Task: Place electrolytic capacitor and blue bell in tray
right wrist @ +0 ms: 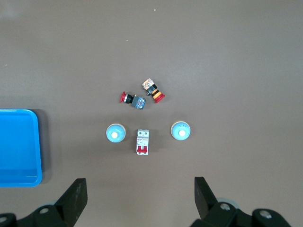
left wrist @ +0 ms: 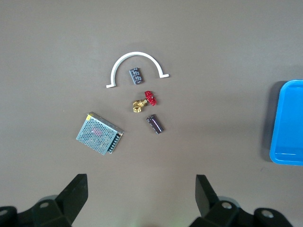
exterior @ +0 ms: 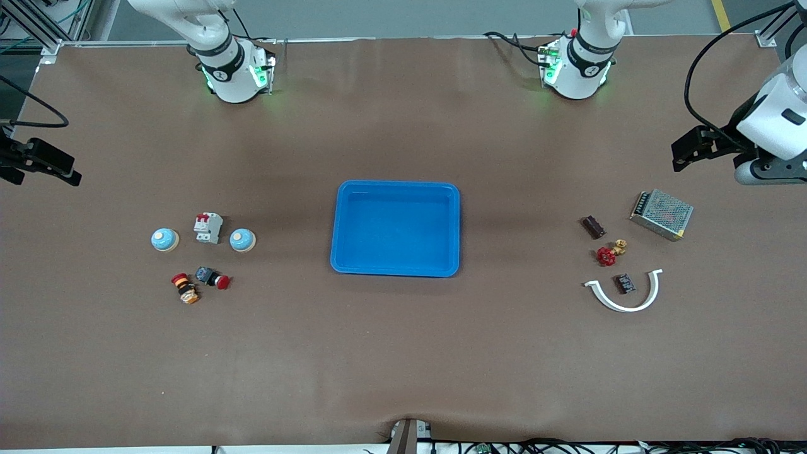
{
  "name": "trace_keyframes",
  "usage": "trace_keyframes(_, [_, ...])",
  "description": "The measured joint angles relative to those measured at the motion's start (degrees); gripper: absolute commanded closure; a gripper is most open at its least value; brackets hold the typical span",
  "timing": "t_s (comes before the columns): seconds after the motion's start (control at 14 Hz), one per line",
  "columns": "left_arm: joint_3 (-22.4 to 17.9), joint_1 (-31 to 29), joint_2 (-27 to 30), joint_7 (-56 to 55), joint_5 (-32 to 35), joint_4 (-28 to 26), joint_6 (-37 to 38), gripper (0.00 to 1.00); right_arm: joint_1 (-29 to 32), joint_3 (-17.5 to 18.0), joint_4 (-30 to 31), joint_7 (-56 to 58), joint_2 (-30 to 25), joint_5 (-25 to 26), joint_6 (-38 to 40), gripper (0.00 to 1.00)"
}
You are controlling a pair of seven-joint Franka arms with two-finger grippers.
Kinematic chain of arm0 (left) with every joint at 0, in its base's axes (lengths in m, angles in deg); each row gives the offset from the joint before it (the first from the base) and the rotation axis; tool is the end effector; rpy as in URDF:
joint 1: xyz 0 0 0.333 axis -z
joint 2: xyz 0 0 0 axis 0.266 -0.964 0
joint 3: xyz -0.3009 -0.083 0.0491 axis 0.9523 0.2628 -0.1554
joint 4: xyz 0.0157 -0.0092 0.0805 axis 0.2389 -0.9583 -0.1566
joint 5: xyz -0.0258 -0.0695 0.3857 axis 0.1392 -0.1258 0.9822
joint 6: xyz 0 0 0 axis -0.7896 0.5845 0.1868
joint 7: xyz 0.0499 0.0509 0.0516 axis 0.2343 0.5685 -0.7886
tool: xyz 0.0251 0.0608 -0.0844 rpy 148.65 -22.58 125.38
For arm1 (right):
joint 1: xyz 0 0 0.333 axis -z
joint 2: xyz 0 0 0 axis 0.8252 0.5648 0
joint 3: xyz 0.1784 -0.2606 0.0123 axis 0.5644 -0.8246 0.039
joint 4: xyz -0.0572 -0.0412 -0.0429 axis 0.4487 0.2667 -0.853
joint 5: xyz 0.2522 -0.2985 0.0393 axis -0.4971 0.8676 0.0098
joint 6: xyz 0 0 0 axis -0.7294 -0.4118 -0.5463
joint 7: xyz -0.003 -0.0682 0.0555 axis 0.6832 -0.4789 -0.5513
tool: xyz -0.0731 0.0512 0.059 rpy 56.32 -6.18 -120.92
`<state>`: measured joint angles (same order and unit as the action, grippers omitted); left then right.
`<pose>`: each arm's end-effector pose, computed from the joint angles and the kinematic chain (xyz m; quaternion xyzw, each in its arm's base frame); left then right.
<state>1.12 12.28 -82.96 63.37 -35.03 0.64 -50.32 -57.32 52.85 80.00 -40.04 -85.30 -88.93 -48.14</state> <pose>0.5545 -0.0595 0.6305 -0.9993 0.0106 0.0165 0.0329 0.5648 -0.0376 0.6367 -0.9998 0.0208 -0.0073 0.0026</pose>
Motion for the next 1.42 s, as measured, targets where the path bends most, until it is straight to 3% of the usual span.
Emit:
trace_keyframes(0.78, [-0.1, -0.1, -0.3, 0.0, 0.0, -0.2, 0.2, 0.00, 0.0, 0.0, 0.0, 0.0, 0.0, 0.0, 0.0, 0.00])
trace_keyframes(1.07, [-0.3, -0.5, -3.7, 0.0, 0.0, -1.2, -0.3, 0.00, 0.0, 0.0, 0.0, 0.0, 0.0, 0.0, 0.0, 0.00])
trace_keyframes(1.42, [-0.6, -2.2, -7.0, 0.0, 0.0, -8.4, -9.8, 0.00, 0.0, 0.0, 0.0, 0.0, 0.0, 0.0, 0.0, 0.00])
